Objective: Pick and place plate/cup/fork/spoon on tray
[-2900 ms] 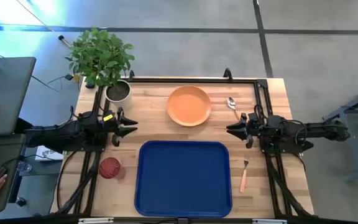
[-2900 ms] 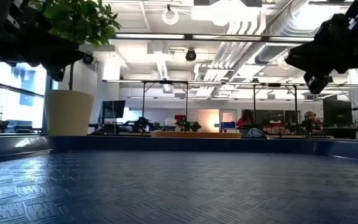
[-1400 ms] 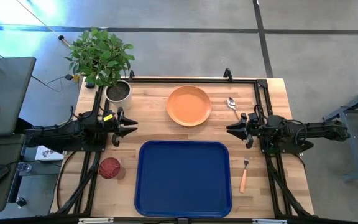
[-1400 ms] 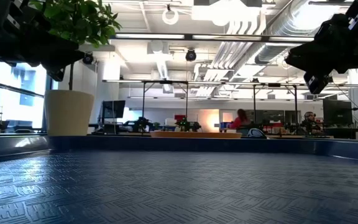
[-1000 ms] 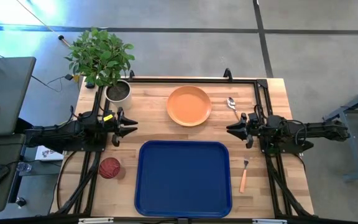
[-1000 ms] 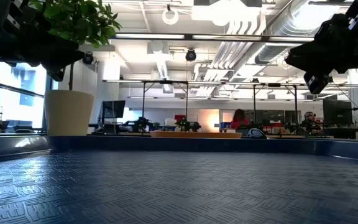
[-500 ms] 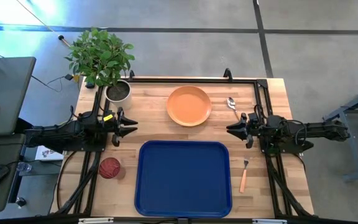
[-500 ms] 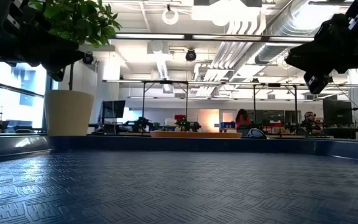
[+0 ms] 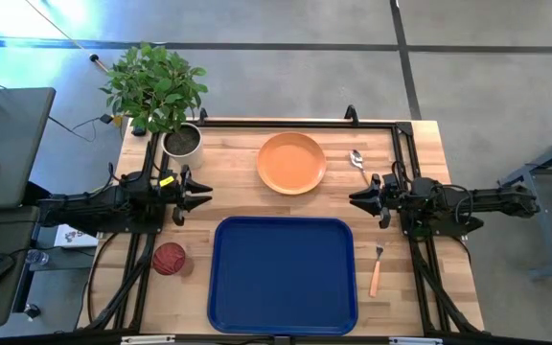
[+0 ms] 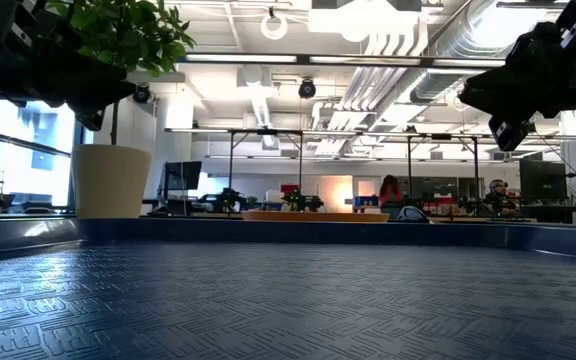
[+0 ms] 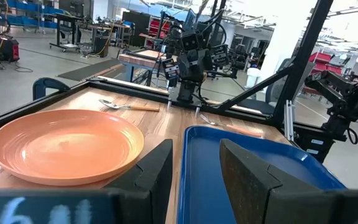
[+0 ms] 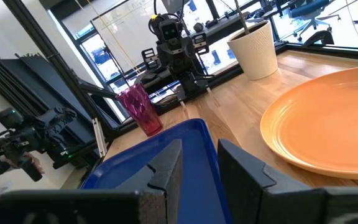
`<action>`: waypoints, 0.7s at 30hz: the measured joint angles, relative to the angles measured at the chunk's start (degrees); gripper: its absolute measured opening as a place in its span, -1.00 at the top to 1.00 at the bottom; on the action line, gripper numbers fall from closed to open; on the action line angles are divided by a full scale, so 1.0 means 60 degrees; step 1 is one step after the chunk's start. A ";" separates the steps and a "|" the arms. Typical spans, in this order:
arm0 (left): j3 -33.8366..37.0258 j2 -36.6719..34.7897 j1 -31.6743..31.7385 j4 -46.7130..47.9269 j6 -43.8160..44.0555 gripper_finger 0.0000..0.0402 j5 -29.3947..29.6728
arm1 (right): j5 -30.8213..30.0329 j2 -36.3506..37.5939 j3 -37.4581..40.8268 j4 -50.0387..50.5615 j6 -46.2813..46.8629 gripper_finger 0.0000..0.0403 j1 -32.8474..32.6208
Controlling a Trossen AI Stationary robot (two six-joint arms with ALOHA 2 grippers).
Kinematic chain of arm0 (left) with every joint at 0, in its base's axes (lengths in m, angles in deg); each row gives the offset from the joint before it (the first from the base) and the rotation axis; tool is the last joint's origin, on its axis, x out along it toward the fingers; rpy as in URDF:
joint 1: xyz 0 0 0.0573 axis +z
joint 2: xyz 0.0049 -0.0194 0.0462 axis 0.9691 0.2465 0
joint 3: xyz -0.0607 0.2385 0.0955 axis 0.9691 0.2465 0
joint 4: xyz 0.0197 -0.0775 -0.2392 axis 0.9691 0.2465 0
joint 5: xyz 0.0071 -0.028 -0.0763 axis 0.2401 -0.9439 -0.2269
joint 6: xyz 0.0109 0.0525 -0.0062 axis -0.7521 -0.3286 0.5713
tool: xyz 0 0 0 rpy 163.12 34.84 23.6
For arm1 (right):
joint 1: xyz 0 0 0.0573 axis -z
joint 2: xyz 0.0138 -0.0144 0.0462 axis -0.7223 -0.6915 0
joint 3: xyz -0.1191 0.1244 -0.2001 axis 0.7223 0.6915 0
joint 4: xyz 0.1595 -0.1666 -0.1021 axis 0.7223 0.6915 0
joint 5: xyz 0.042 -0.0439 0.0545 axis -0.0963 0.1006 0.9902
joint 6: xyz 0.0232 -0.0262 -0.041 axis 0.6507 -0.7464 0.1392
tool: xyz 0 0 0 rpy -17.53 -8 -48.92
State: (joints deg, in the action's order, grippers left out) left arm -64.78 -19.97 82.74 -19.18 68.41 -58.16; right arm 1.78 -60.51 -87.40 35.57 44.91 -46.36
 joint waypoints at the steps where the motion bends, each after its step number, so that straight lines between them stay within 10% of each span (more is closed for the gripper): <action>1: 0.0000 -0.0002 0.0000 0.0000 0.0001 0.38 -0.0004 | 0.0001 0.0001 0.0000 0.0000 0.0000 0.53 -0.0001; 21: 0.0000 0.0000 0.0000 -0.0733 0.0866 0.38 0.0065 | 0.0000 0.0004 0.0002 0.0000 0.0000 0.53 -0.0001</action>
State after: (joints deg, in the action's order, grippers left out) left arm -64.78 -19.97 82.74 -23.57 73.60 -57.77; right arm 1.78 -60.49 -87.39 35.57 44.91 -46.37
